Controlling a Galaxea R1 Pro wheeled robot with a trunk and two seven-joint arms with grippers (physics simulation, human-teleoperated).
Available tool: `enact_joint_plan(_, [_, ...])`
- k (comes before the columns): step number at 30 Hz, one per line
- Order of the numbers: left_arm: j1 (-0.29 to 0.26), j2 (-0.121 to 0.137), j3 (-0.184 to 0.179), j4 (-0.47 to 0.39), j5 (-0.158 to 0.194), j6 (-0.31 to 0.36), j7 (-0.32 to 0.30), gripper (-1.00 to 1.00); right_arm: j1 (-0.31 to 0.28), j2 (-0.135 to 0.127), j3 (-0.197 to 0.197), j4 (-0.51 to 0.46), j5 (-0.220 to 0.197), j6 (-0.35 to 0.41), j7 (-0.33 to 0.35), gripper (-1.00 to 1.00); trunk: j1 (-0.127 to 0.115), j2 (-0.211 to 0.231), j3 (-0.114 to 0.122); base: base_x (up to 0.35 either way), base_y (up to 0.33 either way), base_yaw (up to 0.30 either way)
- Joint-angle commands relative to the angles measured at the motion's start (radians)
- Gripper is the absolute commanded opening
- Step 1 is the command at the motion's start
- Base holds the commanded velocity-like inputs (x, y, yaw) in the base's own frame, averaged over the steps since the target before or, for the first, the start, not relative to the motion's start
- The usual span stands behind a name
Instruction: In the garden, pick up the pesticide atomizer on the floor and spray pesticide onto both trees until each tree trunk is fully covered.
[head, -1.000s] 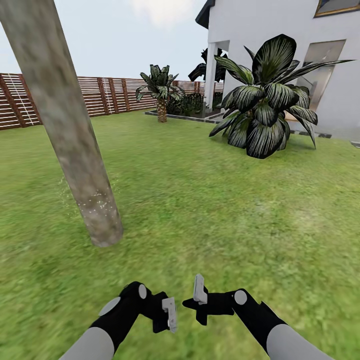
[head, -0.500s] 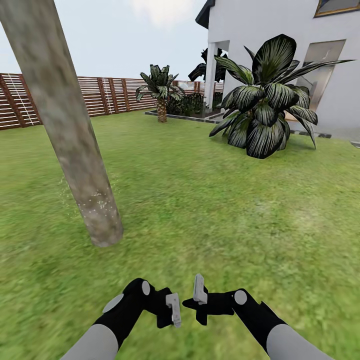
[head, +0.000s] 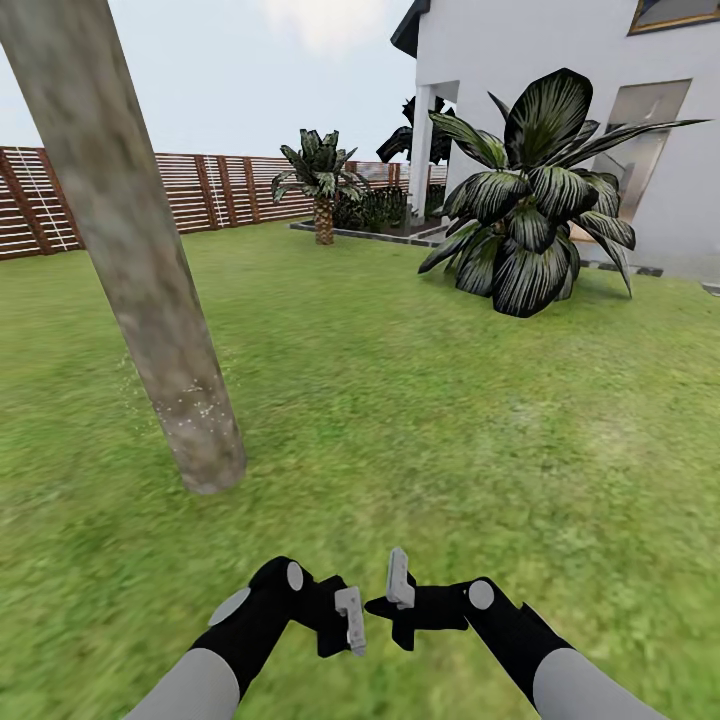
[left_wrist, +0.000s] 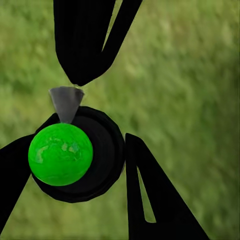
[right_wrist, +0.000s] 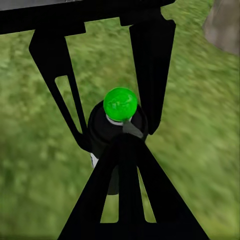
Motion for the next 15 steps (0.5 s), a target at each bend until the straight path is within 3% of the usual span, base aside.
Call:
enact_joint_plan(1, [0.0, 0.0, -0.001, -0.001, -0.002, 0.007, -0.004, -1.0, 0.0, -0.001, 0.002, -0.002, 0.007, -0.005, -0.002, -1.0, 0.0, 0.0, -0.001, 0.0, 0.0, 0.0])
enact_joint_plan(15, [0.0, -0.001, -0.001, 0.012, -0.002, 0.005, -0.004, -1.0, 0.0, -0.001, 0.002, -0.002, 0.007, -0.005, -0.002, -1.0, 0.0, 0.0, -0.001, 0.0, 0.0, 0.0])
